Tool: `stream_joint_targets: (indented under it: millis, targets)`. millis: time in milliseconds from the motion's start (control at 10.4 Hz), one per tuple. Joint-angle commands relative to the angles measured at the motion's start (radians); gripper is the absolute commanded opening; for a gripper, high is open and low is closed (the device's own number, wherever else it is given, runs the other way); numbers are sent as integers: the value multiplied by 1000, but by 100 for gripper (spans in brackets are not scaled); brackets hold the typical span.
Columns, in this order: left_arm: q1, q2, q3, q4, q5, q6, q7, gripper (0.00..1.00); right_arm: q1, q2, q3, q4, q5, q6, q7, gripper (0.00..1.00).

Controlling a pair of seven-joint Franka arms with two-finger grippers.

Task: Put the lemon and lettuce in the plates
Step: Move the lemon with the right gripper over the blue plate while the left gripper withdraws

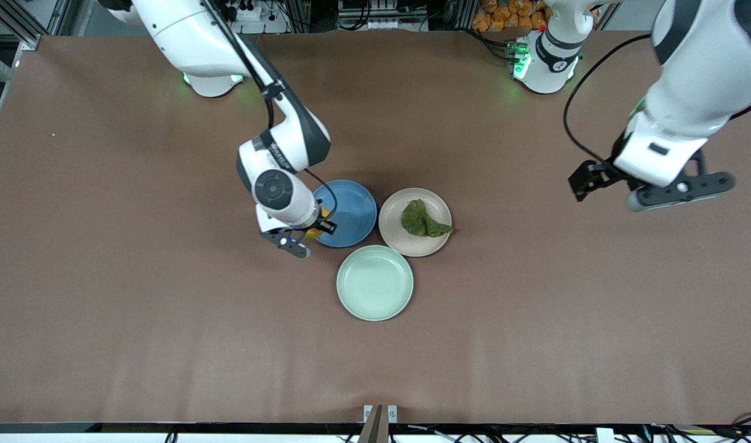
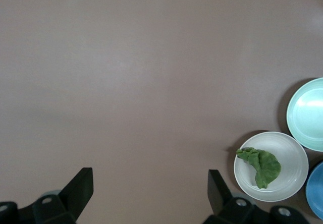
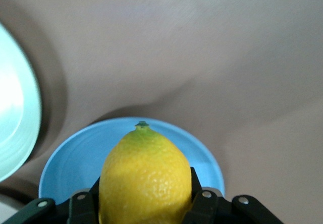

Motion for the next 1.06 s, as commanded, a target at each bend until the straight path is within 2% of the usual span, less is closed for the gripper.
stream_joint_targets:
  millis: [0, 193, 289, 481, 770, 963]
  targets:
    - [-6, -42, 65, -11, -27, -45, 99, 100, 59, 25, -8, -3, 14, 62, 47, 4]
    - [-52, -63, 188, -1, -45, -87, 235, 100, 83, 36, -12, -6, -10, 69, 61, 100]
    - [-55, -65, 219, -1, -62, -88, 291, 100, 82, 36, -15, -4, -18, 64, 61, 100]
    - [-55, -80, 219, -4, -64, -93, 288, 100, 68, 24, -23, -4, -19, 53, 58, 100]
    - [-53, -91, 217, -4, -64, -110, 288, 100, 68, -5, -87, -1, -71, 9, 25, 100]
    - [-50, -108, 217, -4, -62, -108, 288, 100, 32, -33, -136, -1, -93, -28, -111, 100]
